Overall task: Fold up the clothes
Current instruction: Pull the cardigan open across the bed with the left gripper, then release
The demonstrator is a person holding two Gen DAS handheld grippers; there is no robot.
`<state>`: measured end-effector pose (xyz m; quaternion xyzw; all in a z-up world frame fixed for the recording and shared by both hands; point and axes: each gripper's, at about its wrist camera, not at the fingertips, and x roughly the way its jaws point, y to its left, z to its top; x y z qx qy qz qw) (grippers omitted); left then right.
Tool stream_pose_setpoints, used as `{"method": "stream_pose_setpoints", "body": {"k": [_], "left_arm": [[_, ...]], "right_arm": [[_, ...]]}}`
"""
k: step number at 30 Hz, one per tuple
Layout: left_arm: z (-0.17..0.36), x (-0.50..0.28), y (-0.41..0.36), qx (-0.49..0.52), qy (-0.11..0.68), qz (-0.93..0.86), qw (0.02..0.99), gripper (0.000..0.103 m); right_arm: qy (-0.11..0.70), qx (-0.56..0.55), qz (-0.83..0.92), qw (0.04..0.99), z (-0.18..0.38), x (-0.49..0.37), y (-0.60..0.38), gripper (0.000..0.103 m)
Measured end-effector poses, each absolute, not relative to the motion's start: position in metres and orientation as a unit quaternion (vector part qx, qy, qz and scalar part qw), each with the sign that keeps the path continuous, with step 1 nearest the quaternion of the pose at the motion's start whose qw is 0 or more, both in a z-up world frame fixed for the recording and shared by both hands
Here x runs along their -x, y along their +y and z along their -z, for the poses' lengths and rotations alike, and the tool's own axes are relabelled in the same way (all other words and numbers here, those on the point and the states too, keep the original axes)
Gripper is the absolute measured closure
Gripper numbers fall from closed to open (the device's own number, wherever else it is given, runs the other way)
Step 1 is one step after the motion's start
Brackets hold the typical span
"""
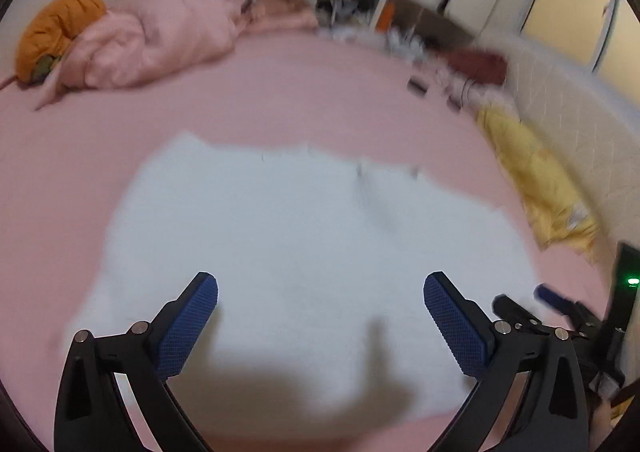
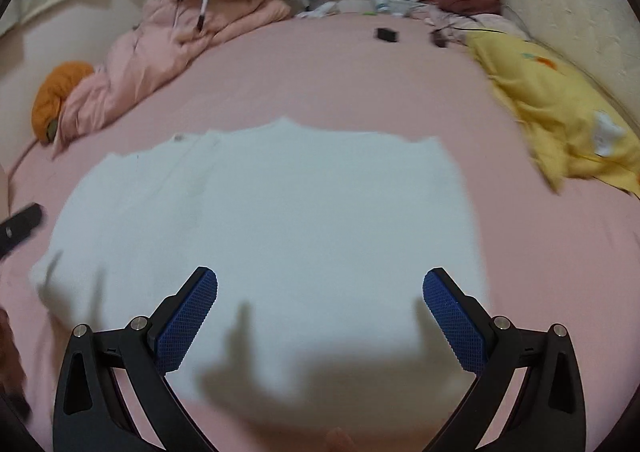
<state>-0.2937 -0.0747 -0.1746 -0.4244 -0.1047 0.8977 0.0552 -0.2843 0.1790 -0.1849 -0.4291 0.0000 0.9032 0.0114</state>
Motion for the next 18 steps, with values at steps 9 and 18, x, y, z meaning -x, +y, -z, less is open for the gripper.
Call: {"method": "stream_pose_setpoints", "body": {"k": [9, 18], "left_arm": [[0.189, 0.256, -0.139, 0.364, -0.080, -0.926, -0.060, 0.000], [0.193, 0.261, -0.178, 0.384, -0.087, -0.919, -0.018, 0.004]], "right_arm": [[0.065, 0.379, -0.917, 0.106, 0.202, 0.249, 0.253, 0.000], [0.123, 0.403, -0.907, 0.027, 0.199, 0.261, 0.278, 0.000]]}}
